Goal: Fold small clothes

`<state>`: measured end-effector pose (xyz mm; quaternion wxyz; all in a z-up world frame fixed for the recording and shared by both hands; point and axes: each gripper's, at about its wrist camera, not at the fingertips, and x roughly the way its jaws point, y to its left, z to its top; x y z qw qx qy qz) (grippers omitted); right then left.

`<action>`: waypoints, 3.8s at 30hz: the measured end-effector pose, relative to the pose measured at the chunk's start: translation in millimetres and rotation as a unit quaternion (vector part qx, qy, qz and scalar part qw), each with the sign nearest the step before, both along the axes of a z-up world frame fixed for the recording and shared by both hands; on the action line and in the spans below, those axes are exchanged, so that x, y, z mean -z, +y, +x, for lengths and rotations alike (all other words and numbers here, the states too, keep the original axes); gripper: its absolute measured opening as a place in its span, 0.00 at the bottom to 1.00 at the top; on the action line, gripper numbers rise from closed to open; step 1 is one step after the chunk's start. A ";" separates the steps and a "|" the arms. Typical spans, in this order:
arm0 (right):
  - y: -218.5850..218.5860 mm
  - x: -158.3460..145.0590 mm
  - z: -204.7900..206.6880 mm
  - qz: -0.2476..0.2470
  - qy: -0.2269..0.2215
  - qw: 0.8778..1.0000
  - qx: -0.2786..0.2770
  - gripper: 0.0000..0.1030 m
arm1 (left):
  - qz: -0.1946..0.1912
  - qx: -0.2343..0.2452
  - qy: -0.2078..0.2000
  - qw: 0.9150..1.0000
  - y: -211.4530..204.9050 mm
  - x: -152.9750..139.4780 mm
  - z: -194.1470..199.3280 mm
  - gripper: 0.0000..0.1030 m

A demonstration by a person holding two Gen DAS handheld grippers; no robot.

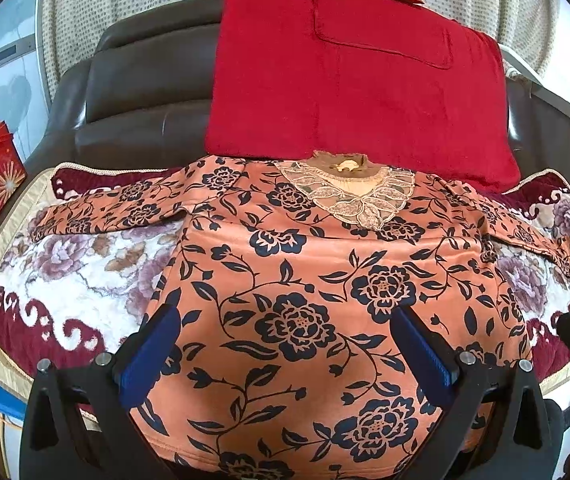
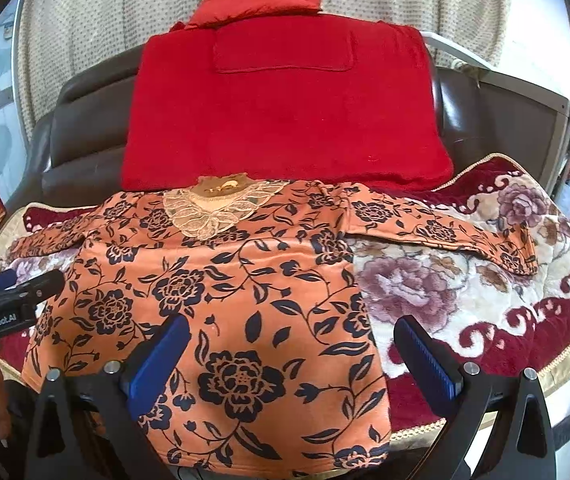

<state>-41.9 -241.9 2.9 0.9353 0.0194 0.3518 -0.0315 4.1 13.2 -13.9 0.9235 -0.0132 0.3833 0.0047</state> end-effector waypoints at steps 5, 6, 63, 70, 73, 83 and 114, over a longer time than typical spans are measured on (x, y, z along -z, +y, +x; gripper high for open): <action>-10.9 -4.2 -0.9 0.017 -0.009 1.000 0.012 1.00 | 0.008 -0.002 -0.008 1.000 -1.2 -4.7 -1.2 1.00; -12.0 -4.4 -0.6 0.019 -0.009 1.000 0.014 1.00 | 0.007 -0.001 -0.007 1.000 -0.9 -5.0 -1.0 1.00; -13.0 6.5 23.7 0.052 -0.018 0.998 0.009 1.00 | 0.029 0.000 0.005 1.000 -6.4 1.7 21.1 1.00; -14.6 11.3 25.9 0.060 -0.015 0.998 0.002 1.00 | 0.020 -0.001 0.013 1.000 -1.8 10.9 25.2 1.00; -33.7 22.4 29.2 0.111 -0.002 0.994 -0.006 1.00 | 0.028 -0.010 0.040 0.999 6.9 30.6 33.4 1.00; -309.8 94.6 51.5 0.393 -0.028 0.890 0.229 0.97 | 0.025 -0.098 0.083 0.991 76.6 64.6 56.6 1.00; -199.9 -68.5 212.6 0.201 -0.120 0.970 0.072 0.07 | -0.095 -0.187 0.076 0.975 186.3 123.3 64.4 1.00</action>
